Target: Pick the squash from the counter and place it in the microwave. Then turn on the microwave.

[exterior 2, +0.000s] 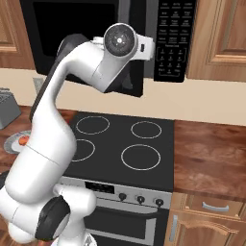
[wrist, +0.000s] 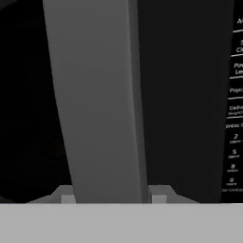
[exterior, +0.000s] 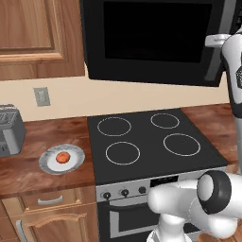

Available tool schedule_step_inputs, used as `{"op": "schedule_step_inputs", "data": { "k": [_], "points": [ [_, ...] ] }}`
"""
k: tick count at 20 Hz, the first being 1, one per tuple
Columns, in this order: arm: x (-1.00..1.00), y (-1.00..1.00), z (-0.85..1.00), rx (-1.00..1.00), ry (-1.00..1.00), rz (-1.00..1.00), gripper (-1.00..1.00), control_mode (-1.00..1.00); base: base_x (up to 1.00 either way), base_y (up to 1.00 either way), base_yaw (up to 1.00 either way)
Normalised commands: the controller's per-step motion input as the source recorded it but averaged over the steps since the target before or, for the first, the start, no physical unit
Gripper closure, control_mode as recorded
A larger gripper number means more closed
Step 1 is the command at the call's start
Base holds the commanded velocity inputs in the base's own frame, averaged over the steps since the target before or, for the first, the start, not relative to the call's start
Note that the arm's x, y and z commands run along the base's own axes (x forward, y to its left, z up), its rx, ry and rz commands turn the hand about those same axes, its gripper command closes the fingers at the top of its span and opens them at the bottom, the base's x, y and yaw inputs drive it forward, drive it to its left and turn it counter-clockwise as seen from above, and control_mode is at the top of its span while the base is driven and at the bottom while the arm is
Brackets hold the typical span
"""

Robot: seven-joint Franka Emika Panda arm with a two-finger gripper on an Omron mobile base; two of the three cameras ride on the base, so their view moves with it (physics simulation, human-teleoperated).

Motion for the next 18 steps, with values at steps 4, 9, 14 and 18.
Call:
{"op": "schedule_step_inputs", "data": {
  "k": [4,9,14,18],
  "points": [
    [-0.56,0.08,0.06,0.03,-0.07,0.00,1.00,-1.00,0.00,0.00,0.00],
    [-0.55,0.10,0.09,0.00,0.00,0.00,1.00,-1.00,0.00,0.00,0.00],
    [-0.59,0.04,0.12,0.00,0.00,0.00,1.00,-1.00,0.00,0.00,0.00],
    [-0.59,0.05,0.14,0.00,0.00,0.00,1.00,-1.00,0.00,0.00,0.00]
  ]
}}
